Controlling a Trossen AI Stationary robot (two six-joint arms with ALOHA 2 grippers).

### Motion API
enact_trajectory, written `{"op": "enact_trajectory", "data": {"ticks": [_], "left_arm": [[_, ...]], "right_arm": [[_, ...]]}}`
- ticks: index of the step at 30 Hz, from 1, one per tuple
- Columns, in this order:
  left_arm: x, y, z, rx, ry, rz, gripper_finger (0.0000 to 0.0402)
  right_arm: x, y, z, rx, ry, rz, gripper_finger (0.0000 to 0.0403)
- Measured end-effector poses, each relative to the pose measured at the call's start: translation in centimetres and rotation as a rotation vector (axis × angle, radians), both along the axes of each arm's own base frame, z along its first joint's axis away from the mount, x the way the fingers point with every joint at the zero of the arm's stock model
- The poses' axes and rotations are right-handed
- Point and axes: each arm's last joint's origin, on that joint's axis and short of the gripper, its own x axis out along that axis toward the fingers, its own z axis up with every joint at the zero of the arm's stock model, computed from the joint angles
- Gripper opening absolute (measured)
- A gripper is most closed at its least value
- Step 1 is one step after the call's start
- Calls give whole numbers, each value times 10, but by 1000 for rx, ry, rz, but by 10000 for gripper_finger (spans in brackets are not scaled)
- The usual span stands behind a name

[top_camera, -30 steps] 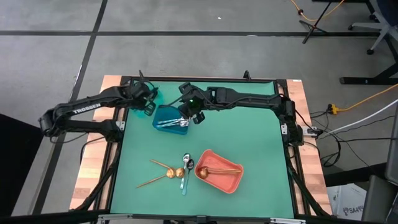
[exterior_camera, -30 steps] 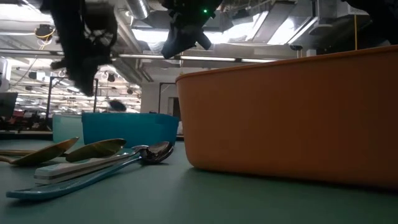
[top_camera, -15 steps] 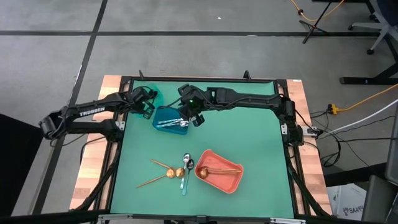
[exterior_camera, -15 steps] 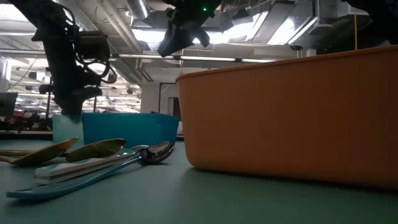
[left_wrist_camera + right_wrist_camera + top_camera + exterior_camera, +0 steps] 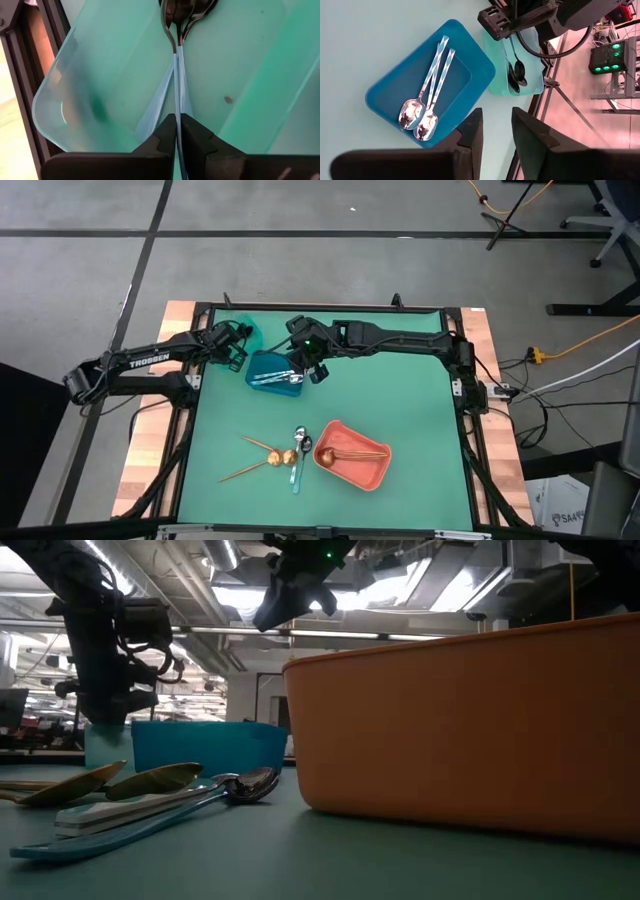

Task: Sort silverware by color (type)
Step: Put the blue spoon into the transparent green bin, then put the yellow spoon into the orange bin

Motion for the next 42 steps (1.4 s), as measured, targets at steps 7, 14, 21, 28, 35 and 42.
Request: {"op": "enact_trajectory", "data": {"ticks": [7,14,21,28,35,42], "left_arm": [[0,0,0,7,5,3,19],[0,0,0,6,5,3,19],[0,0,0,3,2,2,41],[0,0,0,3,1,2,92],[0,0,0,3,0,4,108],[-1,-1,4,14,-20,-1,107]], "right_arm": [[0,0,0,0,1,0,97],[0,0,0,0,1,0,97],[0,0,0,0,1,0,97],[-1,0,-2,10,13,-18,97],[-5,0,-6,52,68,-60,97],[-22,0,-6,24,196,-131,97]]}}
